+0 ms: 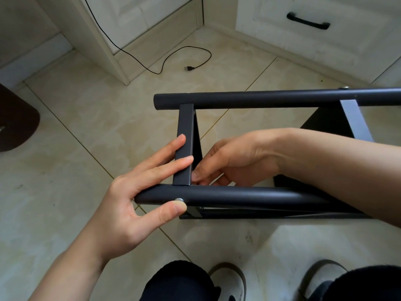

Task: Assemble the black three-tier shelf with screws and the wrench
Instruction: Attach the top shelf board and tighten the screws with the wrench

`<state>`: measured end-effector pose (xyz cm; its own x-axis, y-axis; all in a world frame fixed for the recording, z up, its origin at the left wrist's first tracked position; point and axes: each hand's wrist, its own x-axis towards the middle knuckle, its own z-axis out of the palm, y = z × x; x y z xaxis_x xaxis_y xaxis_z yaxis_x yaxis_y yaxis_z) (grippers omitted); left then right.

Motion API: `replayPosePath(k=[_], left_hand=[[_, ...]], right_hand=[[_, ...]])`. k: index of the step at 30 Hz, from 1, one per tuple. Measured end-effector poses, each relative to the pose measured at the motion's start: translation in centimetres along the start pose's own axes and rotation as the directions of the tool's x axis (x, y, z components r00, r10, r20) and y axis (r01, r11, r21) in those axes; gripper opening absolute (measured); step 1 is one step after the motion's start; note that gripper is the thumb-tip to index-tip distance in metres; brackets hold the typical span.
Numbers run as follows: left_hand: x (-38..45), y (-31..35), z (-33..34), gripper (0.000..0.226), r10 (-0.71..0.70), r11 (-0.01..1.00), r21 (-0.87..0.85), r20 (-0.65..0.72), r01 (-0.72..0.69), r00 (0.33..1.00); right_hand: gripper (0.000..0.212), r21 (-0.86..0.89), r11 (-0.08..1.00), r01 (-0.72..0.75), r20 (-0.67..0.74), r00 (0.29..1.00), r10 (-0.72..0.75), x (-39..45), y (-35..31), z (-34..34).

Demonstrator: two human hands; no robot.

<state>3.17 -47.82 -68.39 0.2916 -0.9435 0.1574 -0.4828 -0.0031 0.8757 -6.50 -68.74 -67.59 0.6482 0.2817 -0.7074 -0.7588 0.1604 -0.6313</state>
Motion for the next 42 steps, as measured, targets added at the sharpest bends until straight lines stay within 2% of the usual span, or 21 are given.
replayPosePath(k=[8,14,21,27,36,42], left_hand=[[-0.1,0.0,0.1,0.052,-0.003,1.000,0.016,-0.001,0.003,1.000],[-0.1,0.1,0.1,0.053,-0.005,1.000,0.012,-0.005,0.005,1.000],[-0.1,0.1,0.1,0.053,-0.008,1.000,0.014,-0.010,0.008,1.000],[-0.3,0.1,0.2,0.053,-0.013,1.000,0.003,-0.009,0.013,1.000],[-0.2,0.0,0.1,0.053,-0.013,1.000,0.003,-0.007,0.013,1.000],[-0.4,0.1,0.2,0.054,-0.015,1.000,0.012,-0.005,0.015,1.000]], right_hand=[[0.016,0.034,0.999,-0.017,-0.032,0.999,0.018,0.9,0.0,0.7],[0.016,-0.013,0.999,-0.042,0.012,0.999,0.042,0.0,0.0,0.1],[0.015,-0.043,0.999,-0.031,-0.052,0.998,0.029,1.0,0.1,0.6],[0.018,-0.012,0.999,-0.044,0.022,0.999,0.044,0.4,0.2,0.3],[0.012,0.021,0.999,0.026,-0.016,1.000,-0.025,1.3,0.4,0.9],[0.014,0.000,1.000,-0.012,-0.001,1.000,0.012,0.8,0.5,0.7]])
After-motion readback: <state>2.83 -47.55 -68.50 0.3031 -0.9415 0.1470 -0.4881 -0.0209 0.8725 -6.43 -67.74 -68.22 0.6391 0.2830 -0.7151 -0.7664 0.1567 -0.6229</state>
